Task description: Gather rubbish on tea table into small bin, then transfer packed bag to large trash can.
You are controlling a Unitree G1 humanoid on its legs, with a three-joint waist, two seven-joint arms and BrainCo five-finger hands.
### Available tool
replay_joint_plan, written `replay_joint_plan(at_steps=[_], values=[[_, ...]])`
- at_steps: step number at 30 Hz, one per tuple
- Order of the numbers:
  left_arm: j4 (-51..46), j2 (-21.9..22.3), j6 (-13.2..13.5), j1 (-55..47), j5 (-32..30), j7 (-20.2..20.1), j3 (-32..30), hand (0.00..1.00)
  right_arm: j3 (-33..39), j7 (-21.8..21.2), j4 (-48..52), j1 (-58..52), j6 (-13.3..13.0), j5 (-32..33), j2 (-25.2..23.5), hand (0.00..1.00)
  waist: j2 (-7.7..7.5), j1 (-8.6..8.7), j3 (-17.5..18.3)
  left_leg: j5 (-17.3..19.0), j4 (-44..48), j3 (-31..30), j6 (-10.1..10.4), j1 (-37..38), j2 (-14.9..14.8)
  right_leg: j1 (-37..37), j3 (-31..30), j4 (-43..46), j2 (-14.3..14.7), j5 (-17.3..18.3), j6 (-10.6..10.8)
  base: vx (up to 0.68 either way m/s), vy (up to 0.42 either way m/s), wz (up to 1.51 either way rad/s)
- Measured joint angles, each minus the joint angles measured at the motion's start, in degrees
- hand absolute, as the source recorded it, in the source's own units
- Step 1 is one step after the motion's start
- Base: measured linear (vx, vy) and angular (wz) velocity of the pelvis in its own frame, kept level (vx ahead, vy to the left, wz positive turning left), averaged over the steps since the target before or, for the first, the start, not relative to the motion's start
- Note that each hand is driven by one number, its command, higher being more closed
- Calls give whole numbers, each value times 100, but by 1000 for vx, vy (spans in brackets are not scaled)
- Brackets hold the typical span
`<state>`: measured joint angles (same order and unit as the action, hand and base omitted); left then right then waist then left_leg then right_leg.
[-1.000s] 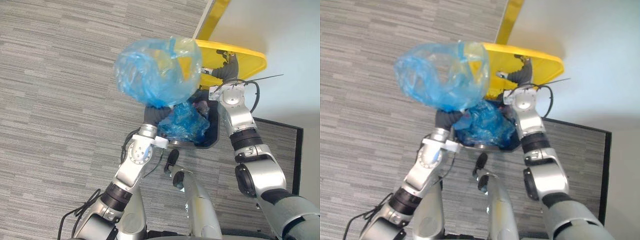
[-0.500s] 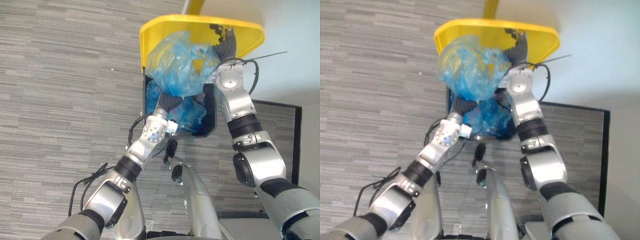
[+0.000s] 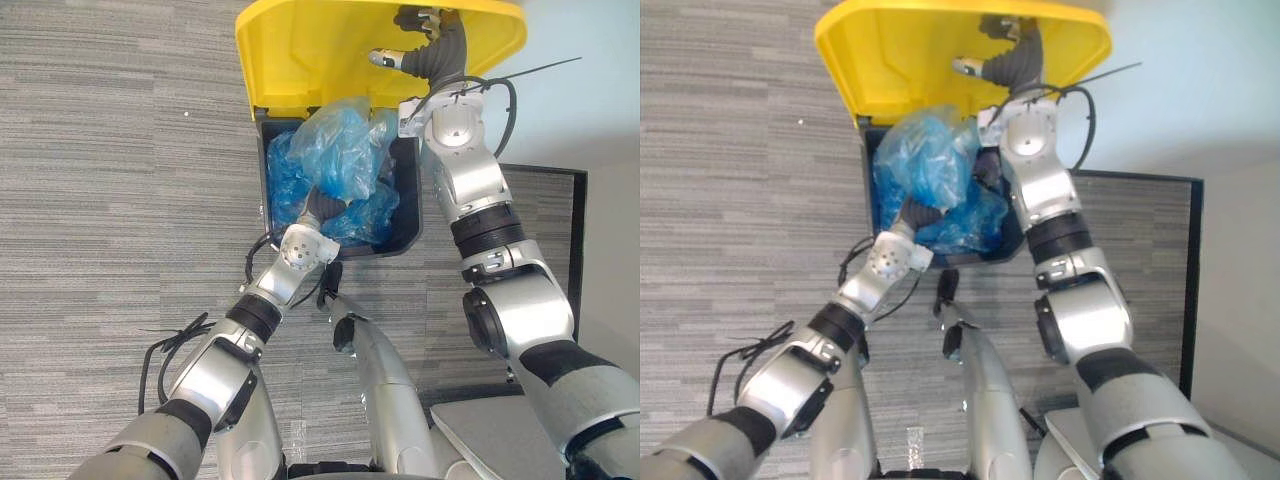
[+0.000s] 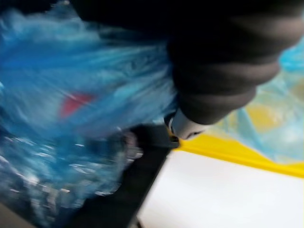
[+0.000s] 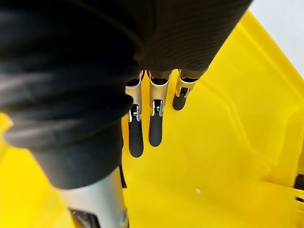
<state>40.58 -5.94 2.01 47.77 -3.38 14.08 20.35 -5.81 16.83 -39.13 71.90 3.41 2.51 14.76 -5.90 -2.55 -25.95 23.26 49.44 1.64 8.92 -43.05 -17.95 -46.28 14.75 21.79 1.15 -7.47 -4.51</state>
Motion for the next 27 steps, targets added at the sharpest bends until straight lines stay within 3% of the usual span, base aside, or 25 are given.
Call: replay_joint_plan(at_steps=[14, 18, 27], values=[[142, 22, -195, 93, -701, 354, -345, 0, -5, -3, -303, -61, 6, -32, -182, 0, 2, -3, 1, -2, -30, -9, -2, 240, 88, 215, -39, 150, -86, 82, 37, -63, -22, 3], [-75, 18, -210, 48, -890, 357, -310, 0, -7, -4, -301, -407, 3, -209, -348, 0, 22, -32, 15, 15, -138, -5, -41, 570, 150, 536, -51, 102, -130, 146, 112, -90, -11, 9], [-734, -47, -225, -442, -1353, 314, 31, 0, -123, -55, -219, -1399, 8, -643, -521, 0, 63, -115, 57, -77, -471, 89, 13, 1177, 251, 994, -60, 61, -216, 179, 65, -40, -3, 3]])
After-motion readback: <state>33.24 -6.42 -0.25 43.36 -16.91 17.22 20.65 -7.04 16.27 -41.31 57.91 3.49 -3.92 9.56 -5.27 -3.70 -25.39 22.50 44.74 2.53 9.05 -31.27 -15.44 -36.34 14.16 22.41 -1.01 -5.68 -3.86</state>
